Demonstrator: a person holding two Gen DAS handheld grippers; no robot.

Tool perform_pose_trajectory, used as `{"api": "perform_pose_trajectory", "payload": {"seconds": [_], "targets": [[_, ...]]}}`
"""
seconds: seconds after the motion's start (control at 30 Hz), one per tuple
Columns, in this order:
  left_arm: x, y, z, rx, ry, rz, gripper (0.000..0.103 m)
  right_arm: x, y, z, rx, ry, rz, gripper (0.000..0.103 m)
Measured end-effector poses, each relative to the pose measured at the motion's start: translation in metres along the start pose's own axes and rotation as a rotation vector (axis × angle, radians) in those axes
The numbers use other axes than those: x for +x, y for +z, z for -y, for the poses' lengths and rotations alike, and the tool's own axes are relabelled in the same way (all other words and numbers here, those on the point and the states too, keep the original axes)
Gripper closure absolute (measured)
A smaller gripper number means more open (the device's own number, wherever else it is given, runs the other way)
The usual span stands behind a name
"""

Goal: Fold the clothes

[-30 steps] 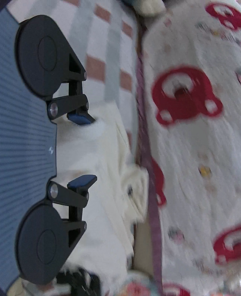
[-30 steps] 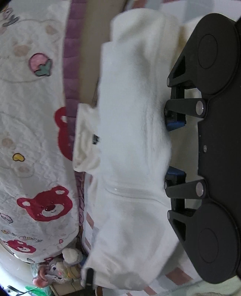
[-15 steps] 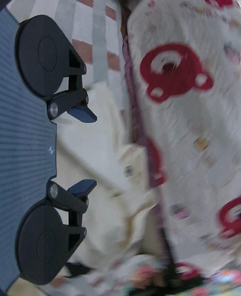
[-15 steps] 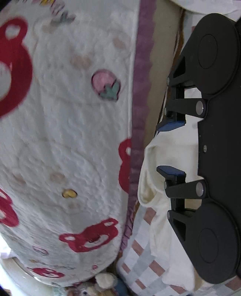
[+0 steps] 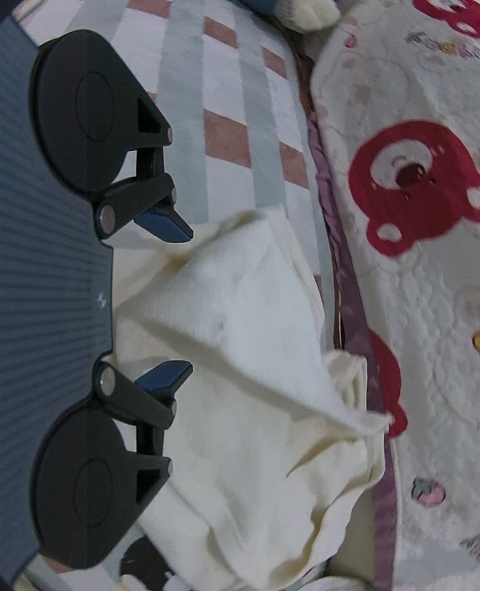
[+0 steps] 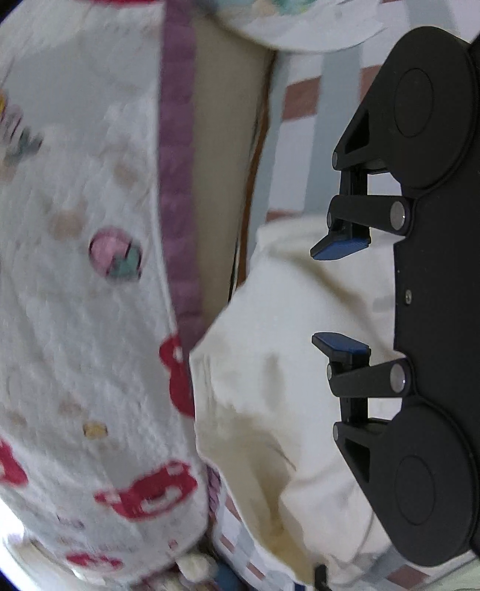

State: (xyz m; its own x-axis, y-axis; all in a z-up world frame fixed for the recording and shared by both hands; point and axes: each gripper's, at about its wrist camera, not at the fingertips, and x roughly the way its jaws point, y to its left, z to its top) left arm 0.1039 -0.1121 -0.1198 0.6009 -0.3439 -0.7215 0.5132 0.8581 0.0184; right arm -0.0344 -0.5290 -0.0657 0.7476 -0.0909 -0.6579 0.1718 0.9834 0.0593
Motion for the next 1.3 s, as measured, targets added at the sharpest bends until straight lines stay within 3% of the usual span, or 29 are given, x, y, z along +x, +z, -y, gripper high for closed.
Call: {"api": "perform_pose_trajectory", "payload": {"seconds": [0.1, 0.2, 0.27, 0.3, 0.33, 0.5, 0.7, 0.8, 0.87, 0.93, 0.97, 1.0, 1.03, 1.17, 1.23, 1.27, 1.3], "targets": [[0.009, -0.001, -0.004, -0.024, 0.023, -0.024, 0.033, 0.010, 0.003, -0.025, -0.085, 0.033, -0.042, 0.041], [0.015, -0.002, -0.004, -0.012, 0.046, -0.018, 0.037, 0.019, -0.007, -0.045, -0.207, 0.005, -0.119, 0.041], [0.016, 0.000, -0.006, -0.004, 0.051, 0.000, 0.058, 0.018, -0.012, -0.044, -0.231, -0.006, -0.133, 0.041], [0.017, 0.000, -0.006, 0.000, 0.057, 0.006, 0.076, 0.017, -0.014, -0.044, -0.244, -0.012, -0.140, 0.041], [0.018, 0.001, -0.007, 0.003, 0.066, 0.012, 0.083, 0.016, -0.016, -0.043, -0.256, -0.017, -0.148, 0.041], [0.019, 0.003, -0.008, 0.013, 0.109, 0.048, 0.088, 0.011, -0.026, -0.041, -0.316, -0.043, -0.182, 0.041], [0.023, 0.004, -0.009, 0.000, 0.124, 0.065, 0.088, 0.018, 0.017, -0.039, -0.237, -0.008, -0.124, 0.040], [0.025, 0.005, -0.007, 0.027, 0.129, 0.088, 0.088, 0.039, 0.016, -0.041, -0.217, 0.009, -0.159, 0.040], [0.024, 0.007, -0.004, 0.036, 0.130, 0.099, 0.097, 0.057, 0.006, -0.046, -0.255, 0.005, -0.220, 0.041], [0.020, 0.013, -0.002, 0.054, 0.128, 0.112, 0.098, 0.071, 0.001, -0.047, -0.316, -0.002, -0.252, 0.054], [0.017, 0.017, -0.001, 0.065, 0.127, 0.119, 0.098, 0.076, 0.000, -0.047, -0.352, -0.006, -0.254, 0.074], [0.014, 0.023, -0.001, 0.079, 0.130, 0.129, 0.098, 0.077, 0.009, -0.040, -0.340, -0.004, -0.237, 0.092], [0.012, 0.033, -0.002, 0.095, 0.136, 0.141, 0.098, 0.075, 0.020, -0.031, -0.297, -0.010, -0.215, 0.100], [0.009, 0.081, -0.013, 0.138, 0.132, 0.172, 0.099, 0.056, 0.074, 0.017, 0.000, 0.029, -0.071, 0.099], [0.023, 0.117, -0.034, 0.057, 0.126, 0.178, 0.098, 0.048, 0.098, 0.038, 0.206, 0.067, 0.012, 0.097], [0.032, 0.129, -0.051, -0.038, 0.122, 0.166, 0.094, 0.047, 0.099, 0.047, 0.323, 0.121, 0.051, 0.088], [0.042, 0.138, -0.070, -0.155, 0.111, 0.146, 0.083, 0.046, 0.100, 0.055, 0.439, 0.175, 0.089, 0.059]]}}
